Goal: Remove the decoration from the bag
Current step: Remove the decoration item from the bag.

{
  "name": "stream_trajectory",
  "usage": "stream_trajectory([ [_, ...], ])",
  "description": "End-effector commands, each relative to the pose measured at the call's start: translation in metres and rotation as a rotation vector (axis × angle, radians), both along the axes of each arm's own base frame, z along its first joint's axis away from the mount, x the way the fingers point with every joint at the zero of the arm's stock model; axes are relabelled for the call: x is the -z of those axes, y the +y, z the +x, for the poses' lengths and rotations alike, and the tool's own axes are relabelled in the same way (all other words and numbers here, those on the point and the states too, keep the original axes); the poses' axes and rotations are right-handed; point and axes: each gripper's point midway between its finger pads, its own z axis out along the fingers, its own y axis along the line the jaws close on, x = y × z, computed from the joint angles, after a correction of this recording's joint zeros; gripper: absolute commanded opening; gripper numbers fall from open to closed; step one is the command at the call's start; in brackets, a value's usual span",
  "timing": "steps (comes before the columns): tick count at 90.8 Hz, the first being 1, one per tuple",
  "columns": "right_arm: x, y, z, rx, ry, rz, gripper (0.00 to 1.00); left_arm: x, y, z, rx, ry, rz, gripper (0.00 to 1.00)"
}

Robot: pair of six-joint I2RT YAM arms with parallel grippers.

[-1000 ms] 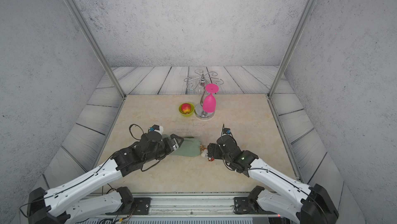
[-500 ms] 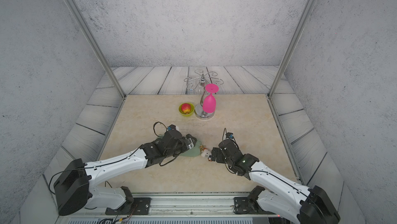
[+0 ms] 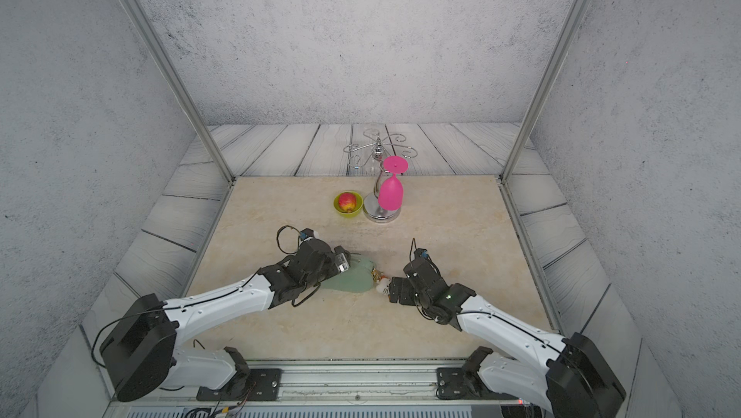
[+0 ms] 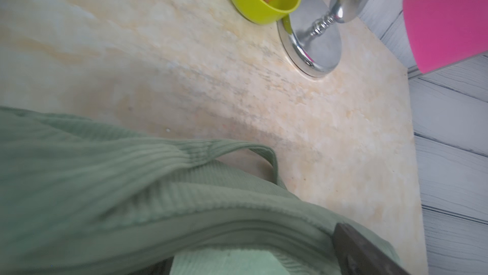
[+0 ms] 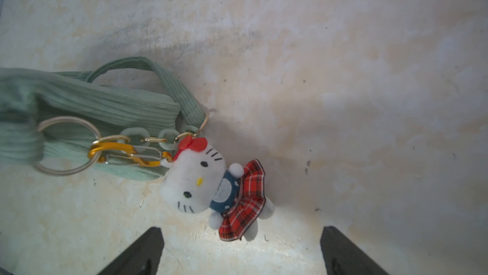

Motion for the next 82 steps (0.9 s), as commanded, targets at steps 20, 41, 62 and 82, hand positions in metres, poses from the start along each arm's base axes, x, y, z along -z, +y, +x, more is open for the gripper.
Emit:
stream_trajectory([
  [20, -0.008, 0.016, 0.006, -0.034, 0.001, 0.052, 0.95, -0.016, 0.033, 0.001, -0.001, -0.052, 0.066, 0.99],
  [41, -0.008, 0.019, 0.007, -0.041, -0.001, 0.061, 0.93, -0.048, 0.011, -0.021, 0.071, -0.029, -0.102, 0.99],
  [62, -0.001, 0.024, 0.006, -0.048, 0.016, 0.075, 0.82, -0.056, -0.025, -0.048, 0.126, -0.008, -0.204, 0.99],
  [82, 0.004, 0.027, 0.005, -0.051, 0.030, 0.099, 0.70, -0.047, -0.044, -0.056, 0.144, -0.002, -0.227, 0.99],
])
